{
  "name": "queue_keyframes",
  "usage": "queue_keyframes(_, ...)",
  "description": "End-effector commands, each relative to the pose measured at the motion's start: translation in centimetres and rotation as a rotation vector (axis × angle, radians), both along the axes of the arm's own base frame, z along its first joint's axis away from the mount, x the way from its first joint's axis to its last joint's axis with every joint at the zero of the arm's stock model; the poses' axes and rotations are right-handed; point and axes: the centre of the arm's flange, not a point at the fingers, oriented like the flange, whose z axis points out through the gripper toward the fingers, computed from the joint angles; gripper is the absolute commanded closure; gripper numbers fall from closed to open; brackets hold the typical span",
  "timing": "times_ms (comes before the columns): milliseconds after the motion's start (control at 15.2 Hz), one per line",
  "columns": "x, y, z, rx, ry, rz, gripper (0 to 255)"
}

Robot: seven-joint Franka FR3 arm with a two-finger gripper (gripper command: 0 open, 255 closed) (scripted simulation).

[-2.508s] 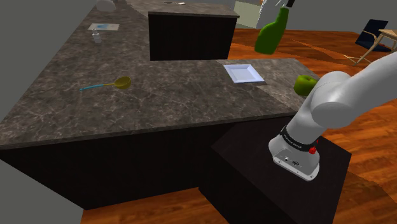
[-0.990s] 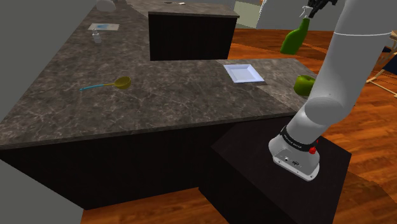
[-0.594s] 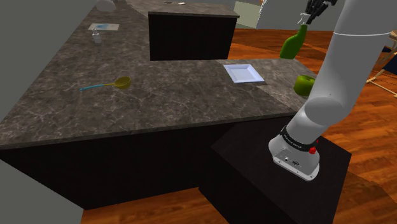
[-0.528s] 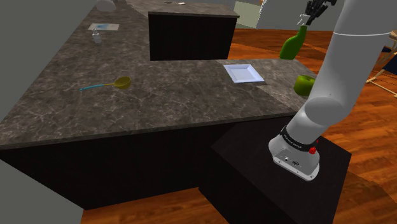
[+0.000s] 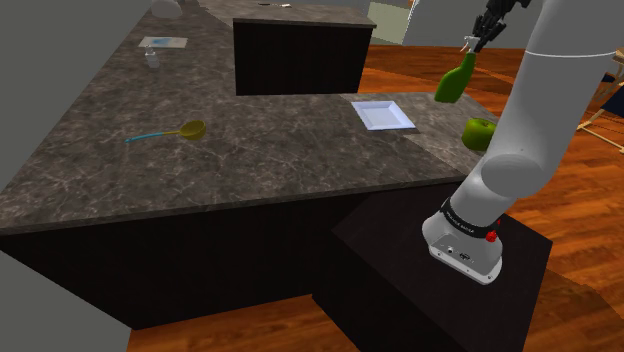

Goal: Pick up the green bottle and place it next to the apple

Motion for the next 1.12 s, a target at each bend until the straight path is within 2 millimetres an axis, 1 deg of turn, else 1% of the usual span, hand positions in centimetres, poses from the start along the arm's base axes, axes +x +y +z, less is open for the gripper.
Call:
queue_keyframes(0,0.0,-0.1,-1.1,0.000,0.000,0.000,255)
queue_keyframes(1056,0.0,-0.1,-9.7,0.000,0.000,0.000,255)
